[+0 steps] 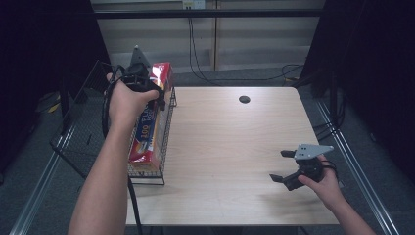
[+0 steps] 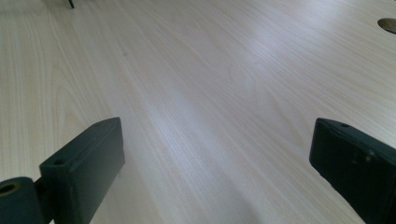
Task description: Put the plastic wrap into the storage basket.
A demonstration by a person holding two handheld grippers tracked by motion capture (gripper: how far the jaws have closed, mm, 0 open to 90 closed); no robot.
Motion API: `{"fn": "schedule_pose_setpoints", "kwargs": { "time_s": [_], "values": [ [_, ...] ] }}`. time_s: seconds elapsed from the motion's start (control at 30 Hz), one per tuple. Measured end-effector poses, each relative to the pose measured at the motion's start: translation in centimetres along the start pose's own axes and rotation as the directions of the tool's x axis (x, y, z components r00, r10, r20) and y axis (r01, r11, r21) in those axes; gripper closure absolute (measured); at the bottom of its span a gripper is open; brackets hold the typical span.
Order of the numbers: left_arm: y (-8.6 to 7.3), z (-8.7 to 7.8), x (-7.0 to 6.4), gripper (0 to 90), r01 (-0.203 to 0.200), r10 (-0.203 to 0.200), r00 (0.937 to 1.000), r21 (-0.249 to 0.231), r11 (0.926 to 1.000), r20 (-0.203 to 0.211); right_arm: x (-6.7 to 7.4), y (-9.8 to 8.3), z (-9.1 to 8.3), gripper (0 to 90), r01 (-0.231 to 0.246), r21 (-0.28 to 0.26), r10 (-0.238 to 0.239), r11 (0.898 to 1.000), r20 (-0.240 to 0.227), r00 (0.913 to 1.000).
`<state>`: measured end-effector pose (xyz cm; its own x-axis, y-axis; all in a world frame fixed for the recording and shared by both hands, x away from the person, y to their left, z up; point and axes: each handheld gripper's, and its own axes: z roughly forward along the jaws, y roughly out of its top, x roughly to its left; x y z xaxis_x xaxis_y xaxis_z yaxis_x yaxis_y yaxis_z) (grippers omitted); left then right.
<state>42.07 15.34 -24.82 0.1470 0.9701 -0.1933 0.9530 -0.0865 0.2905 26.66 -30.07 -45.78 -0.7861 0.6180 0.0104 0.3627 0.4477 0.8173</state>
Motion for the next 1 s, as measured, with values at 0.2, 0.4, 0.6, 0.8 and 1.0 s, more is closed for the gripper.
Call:
{"fn": "schedule_pose_setpoints", "kwargs": {
  "time_s": [0.2, 0.4, 0.6, 0.8, 1.0],
  "values": [
    [0.0, -0.3, 0.6, 44.1, 0.008, -0.008, 0.9999, 0.001, 1.0000, -0.006, 0.0, 0.0, 0.0, 2.8, 0.000, 0.000, 0.000, 1.000, 0.004, 1.0000],
    [-0.1, -0.7, 1.0, 44.0, 0.012, -0.012, 0.9997, 0.004, 0.9999, -0.019, 0.0, 0.0, 0.0, 2.8, 0.003, 0.001, -0.003, 1.000, -0.002, 1.0000],
    [-0.1, -1.0, 1.4, 44.0, 0.017, -0.017, 0.9998, -0.001, 0.9999, -0.011, 0.1, 0.0, 0.1, 2.8, 0.005, 0.005, -0.005, 1.000, 0.000, 1.0000],
    [-0.1, -1.1, 2.0, 44.0, 0.031, -0.031, 0.9995, -0.004, 0.9995, -0.007, 0.0, -0.1, 0.1, 2.8, 0.006, 0.006, -0.006, 1.000, -0.001, 1.0000],
    [0.0, -1.2, 2.4, 44.1, 0.033, -0.033, 0.9993, -0.003, 0.9995, -0.018, 0.1, -0.1, 0.1, 2.8, 0.005, 0.009, -0.005, 1.000, 0.006, 1.0000]
  ]
}}
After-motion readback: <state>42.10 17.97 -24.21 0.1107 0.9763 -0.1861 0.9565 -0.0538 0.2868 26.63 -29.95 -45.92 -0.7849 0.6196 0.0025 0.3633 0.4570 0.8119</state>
